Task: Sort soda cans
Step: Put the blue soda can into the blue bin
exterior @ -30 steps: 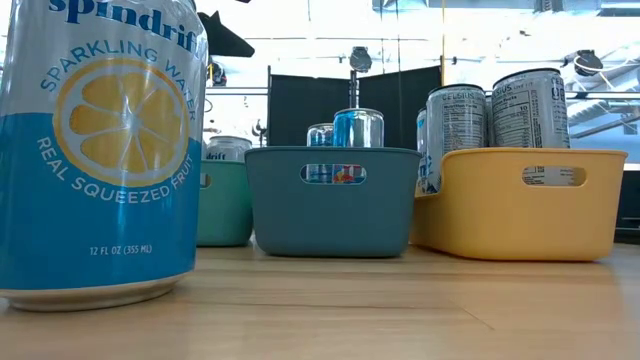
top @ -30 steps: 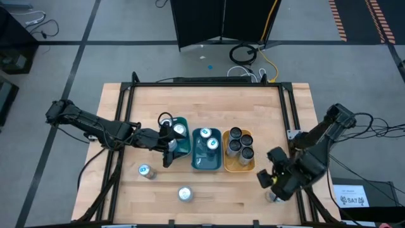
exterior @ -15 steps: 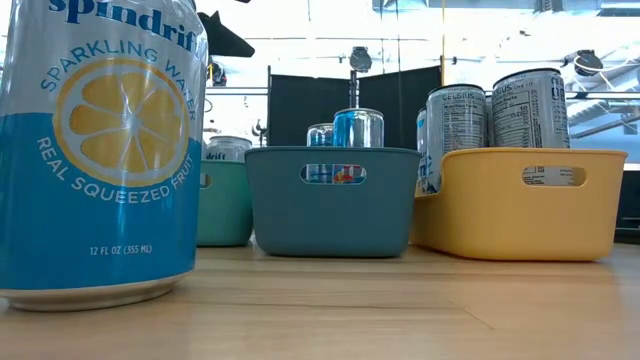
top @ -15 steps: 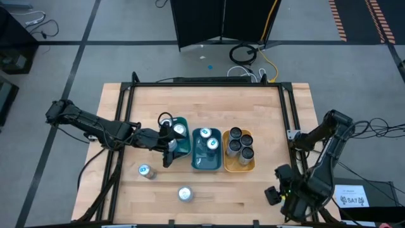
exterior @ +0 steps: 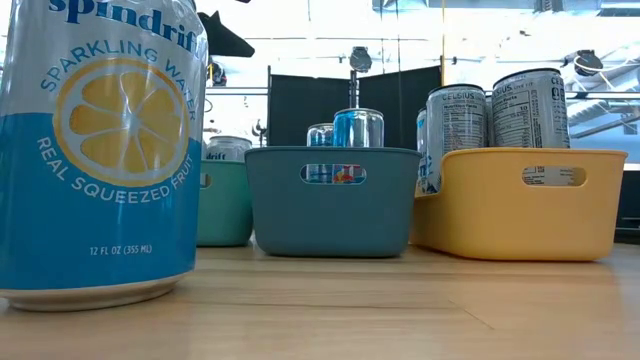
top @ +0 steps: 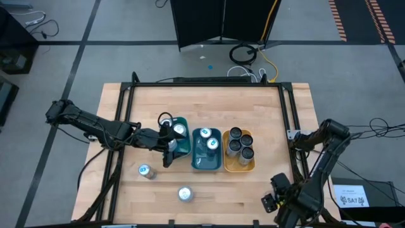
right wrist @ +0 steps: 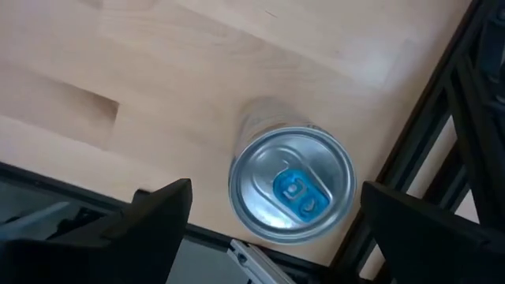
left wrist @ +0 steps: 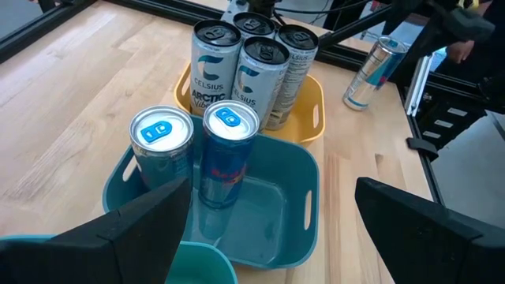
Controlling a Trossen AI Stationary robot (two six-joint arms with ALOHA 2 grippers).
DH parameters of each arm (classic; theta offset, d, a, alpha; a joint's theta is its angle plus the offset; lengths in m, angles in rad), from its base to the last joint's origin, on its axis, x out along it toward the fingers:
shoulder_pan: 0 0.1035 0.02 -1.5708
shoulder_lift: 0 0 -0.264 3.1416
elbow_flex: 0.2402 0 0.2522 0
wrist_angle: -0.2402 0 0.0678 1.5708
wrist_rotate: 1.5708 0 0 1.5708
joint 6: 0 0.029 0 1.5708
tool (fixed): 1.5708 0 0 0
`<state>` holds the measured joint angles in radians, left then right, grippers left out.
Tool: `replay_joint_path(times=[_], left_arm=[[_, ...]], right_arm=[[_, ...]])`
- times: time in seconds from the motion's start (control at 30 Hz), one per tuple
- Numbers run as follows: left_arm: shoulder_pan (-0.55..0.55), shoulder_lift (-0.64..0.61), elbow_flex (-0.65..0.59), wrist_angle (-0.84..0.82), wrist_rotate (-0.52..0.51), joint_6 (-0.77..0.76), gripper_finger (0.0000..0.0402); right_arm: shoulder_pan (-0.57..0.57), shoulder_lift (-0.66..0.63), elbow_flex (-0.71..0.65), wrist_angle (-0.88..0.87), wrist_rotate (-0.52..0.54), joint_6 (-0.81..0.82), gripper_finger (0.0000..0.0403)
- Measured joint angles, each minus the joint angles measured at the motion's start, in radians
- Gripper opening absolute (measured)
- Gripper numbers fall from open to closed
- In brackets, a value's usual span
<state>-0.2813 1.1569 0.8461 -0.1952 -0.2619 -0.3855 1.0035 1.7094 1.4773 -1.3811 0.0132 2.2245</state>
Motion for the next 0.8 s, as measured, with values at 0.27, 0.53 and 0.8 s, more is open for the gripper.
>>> replay_joint_path(times=[0.27, 0.53, 0.8], left_arm=[[0.000, 0.000, 0.000, 0.001, 0.000, 0.000, 0.0368], [0.000, 0.000, 0.000, 0.001, 0.000, -0.002, 0.0368], [0.000, 0.000, 0.000, 0.001, 0.000, -0.002, 0.0368]], right_arm=[[0.000, 0.016, -0.011, -0.044, 0.010, 0.007, 0.0324], [0.000, 0.014, -0.061, 0.064, -0.019, 0.000, 0.0298], [0.000, 0.014, -0.071, 0.054, -0.013, 0.016, 0.0286]])
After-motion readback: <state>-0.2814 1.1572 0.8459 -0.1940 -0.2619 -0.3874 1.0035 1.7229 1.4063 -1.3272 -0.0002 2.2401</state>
